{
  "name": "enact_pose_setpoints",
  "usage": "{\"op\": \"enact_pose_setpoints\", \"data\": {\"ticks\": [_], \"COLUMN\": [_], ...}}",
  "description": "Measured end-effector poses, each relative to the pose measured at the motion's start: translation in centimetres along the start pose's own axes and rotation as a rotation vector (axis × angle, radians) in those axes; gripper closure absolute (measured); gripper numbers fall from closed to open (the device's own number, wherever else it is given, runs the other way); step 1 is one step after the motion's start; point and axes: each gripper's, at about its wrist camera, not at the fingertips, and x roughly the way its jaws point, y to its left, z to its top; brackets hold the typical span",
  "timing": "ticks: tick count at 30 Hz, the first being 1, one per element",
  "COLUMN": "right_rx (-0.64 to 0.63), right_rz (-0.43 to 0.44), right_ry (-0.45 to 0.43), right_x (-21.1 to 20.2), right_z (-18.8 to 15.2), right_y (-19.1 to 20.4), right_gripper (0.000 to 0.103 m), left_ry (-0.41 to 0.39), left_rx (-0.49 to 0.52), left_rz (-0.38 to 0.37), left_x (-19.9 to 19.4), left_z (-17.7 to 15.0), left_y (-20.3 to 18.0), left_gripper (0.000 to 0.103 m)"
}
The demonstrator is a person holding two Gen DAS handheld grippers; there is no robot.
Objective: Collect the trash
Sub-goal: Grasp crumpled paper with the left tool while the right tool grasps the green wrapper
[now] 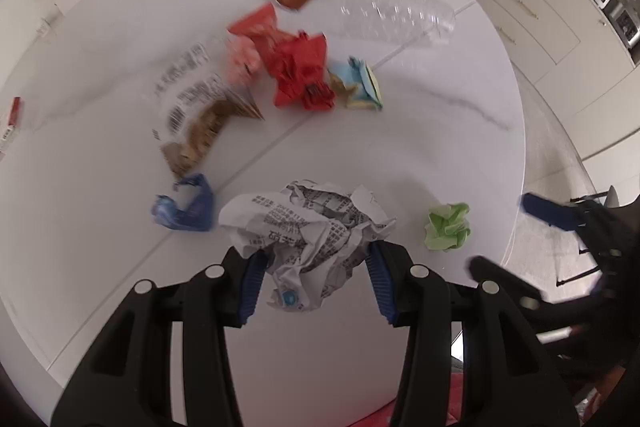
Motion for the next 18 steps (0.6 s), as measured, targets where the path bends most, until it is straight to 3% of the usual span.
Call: {"op": "enact_pose_setpoints", "data": {"ticks": [6,9,10,15,18], "right_rx": [-0.02,-0.043,-0.048,-0.031,0.041], "right_rz": [-0.004,-0.023,-0.028,-0.025,0.005], "right_ry": [0.059,0.076,0.081,0.07,0.027], "right_x": [3.4,4.2,4.4,3.6,1.1], "right_z": [0.7,0.7,0.7,0.0,-0.6], "right_y": [1.1,1.6,1.6,0.9,-0.9], "right_gripper": [0.038,0.06,0.072,0.074,0.074], "left_ry": [-0.061,-0.066,-0.065,-0.067,-0.069], "left_rx": [0.008,0.017,0.02,0.053,0.085], "left_rz": [0.021,0.03,0.031,0.021,0.006], "left_x": [-2.5,-3.0,-2.9,-2.8,-2.7], "left_z": [0.4,0.5,0.6,0.7,0.9], "left_y": [1.2,1.5,1.4,0.3,-1.1], "left_gripper": [0.058,0.058,0.058,0.058,0.058]}}
